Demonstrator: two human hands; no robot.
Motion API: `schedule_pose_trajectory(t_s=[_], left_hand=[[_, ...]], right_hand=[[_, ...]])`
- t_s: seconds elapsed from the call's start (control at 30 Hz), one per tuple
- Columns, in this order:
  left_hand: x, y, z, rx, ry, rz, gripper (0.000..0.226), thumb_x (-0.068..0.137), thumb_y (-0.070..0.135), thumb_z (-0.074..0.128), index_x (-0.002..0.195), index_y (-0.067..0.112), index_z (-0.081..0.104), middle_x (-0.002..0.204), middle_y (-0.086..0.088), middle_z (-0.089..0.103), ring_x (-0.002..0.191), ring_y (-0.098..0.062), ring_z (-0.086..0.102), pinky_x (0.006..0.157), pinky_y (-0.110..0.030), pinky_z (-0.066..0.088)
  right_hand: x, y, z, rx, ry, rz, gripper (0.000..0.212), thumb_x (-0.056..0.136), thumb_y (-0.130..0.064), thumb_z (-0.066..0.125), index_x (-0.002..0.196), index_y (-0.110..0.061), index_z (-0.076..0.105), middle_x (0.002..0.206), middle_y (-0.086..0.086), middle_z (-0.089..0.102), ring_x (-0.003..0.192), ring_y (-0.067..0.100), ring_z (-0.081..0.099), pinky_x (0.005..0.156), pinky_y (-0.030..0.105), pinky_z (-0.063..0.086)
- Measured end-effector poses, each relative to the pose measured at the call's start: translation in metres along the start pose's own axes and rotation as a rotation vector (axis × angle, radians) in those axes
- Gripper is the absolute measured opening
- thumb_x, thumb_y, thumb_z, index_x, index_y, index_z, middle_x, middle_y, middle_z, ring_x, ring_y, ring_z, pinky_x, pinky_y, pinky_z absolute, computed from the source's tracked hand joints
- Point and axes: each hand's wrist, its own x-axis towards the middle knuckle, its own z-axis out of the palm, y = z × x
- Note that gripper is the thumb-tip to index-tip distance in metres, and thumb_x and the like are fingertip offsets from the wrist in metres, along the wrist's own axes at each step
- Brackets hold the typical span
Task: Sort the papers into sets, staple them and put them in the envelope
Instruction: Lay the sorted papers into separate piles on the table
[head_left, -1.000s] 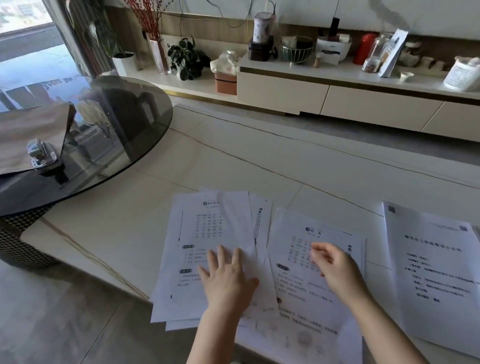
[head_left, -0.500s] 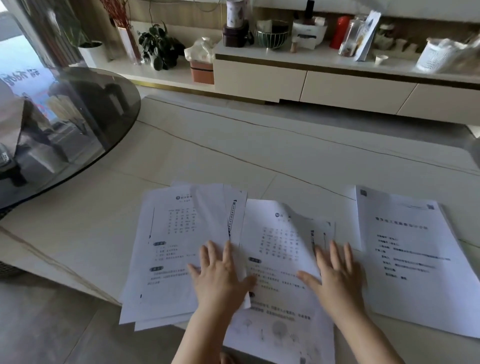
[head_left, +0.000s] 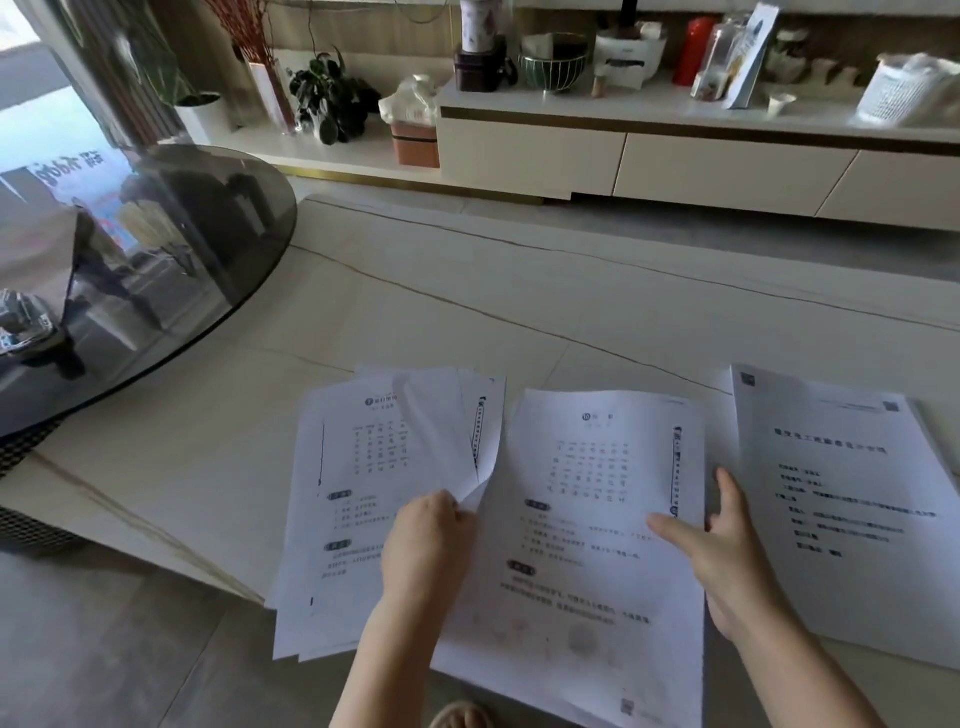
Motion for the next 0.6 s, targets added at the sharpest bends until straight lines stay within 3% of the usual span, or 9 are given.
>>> schedule_pose_trajectory(t_s=[0.1,0.23,0.4,0.5,0.6], left_hand=[[0.003,-0.004,-0.018,-0.185,0.028,-0.058,0.024,0.093,0.012,0.038,0.069,0.012,0.037,0.068,-0.001,0.044,0.057,-0.012,0.035,0.048,-0.026,0.023],[0.002,-0.014,-0.040,-0.415,0.095,-0.080,0.011,0.099,0.013,0.035,0.094,0.010,0.044,0.078,-0.004,0.051,0.064,-0.014,0.043,0.055,-0.030,0.032],[-0.004,-0.014,-0.062,-0.437,0.139,-0.042,0.022,0.097,0.005,0.032,0.099,0.021,0.047,0.091,0.002,0.055,0.073,-0.012,0.050,0.059,-0.027,0.038],[-0.006,-0.015,-0.067,-0.408,0.146,-0.033,0.032,0.096,0.003,0.031,0.108,0.022,0.053,0.095,0.006,0.057,0.072,-0.001,0.049,0.056,-0.020,0.036],[-0.005,-0.018,-0.066,-0.384,0.137,-0.033,0.033,0.097,0.005,0.032,0.113,0.024,0.054,0.099,0.007,0.058,0.073,-0.001,0.050,0.057,-0.019,0.040]], right_hand=[[-0.003,-0.004,0.002,-0.074,-0.015,-0.045,0.051,0.086,0.003,0.063,0.128,-0.021,0.045,0.096,0.007,0.069,0.086,0.029,0.066,0.084,0.052,0.053],[-0.003,-0.010,0.017,-0.141,-0.022,-0.137,0.023,0.091,-0.003,0.058,0.113,-0.011,0.058,0.088,0.006,0.071,0.079,0.029,0.067,0.077,0.044,0.053],[0.002,-0.023,0.061,-0.088,-0.133,-0.209,0.017,0.097,-0.005,0.049,0.097,-0.017,0.062,0.087,0.006,0.070,0.075,0.025,0.065,0.070,0.037,0.050],[0.010,-0.025,0.093,-0.054,-0.134,-0.179,0.016,0.093,-0.008,0.057,0.079,-0.013,0.062,0.076,0.008,0.068,0.067,0.024,0.061,0.065,0.030,0.044],[0.016,-0.020,0.124,-0.087,-0.109,-0.160,0.020,0.087,-0.014,0.067,0.068,-0.011,0.061,0.069,0.010,0.067,0.066,0.026,0.060,0.063,0.031,0.042]])
